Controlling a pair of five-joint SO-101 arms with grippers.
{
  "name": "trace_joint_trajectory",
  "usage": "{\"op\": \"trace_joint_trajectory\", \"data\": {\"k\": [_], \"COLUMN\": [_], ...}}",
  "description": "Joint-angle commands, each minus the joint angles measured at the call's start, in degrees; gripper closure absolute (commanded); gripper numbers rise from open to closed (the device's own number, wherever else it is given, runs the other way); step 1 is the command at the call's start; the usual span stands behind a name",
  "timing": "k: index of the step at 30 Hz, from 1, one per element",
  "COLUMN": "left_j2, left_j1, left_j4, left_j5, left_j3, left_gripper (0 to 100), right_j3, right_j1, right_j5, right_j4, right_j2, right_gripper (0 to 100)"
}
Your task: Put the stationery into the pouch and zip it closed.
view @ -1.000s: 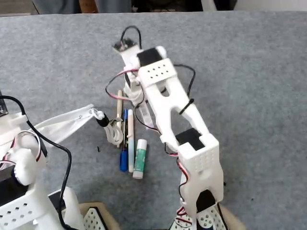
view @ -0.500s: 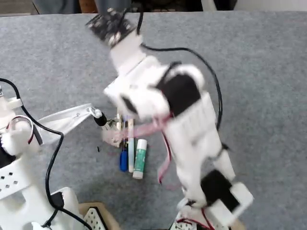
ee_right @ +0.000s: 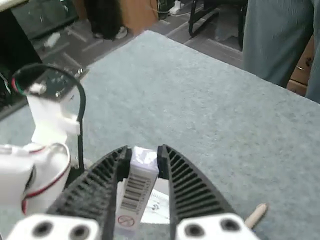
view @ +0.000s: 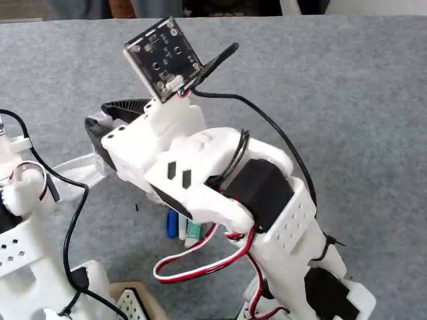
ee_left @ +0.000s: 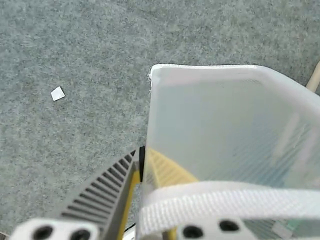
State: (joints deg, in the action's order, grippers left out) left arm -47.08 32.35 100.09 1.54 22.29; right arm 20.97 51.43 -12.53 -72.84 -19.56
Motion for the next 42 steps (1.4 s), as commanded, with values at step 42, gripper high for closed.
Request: {"op": "trace_joint_trajectory", "data": {"k": [42], "left_j2": [1.1], "left_j1": [-33.9], "left_j4": [1.1], "left_j5": [-8.6], "left_j3": [-10.4], "left_gripper": [97], "right_j3": [-5.2], "right_j1": [-5.3], "right_j5": [2.7], "right_j4": [-4.7], "right_j2": [-15.6], "right_gripper": [98.6]}}
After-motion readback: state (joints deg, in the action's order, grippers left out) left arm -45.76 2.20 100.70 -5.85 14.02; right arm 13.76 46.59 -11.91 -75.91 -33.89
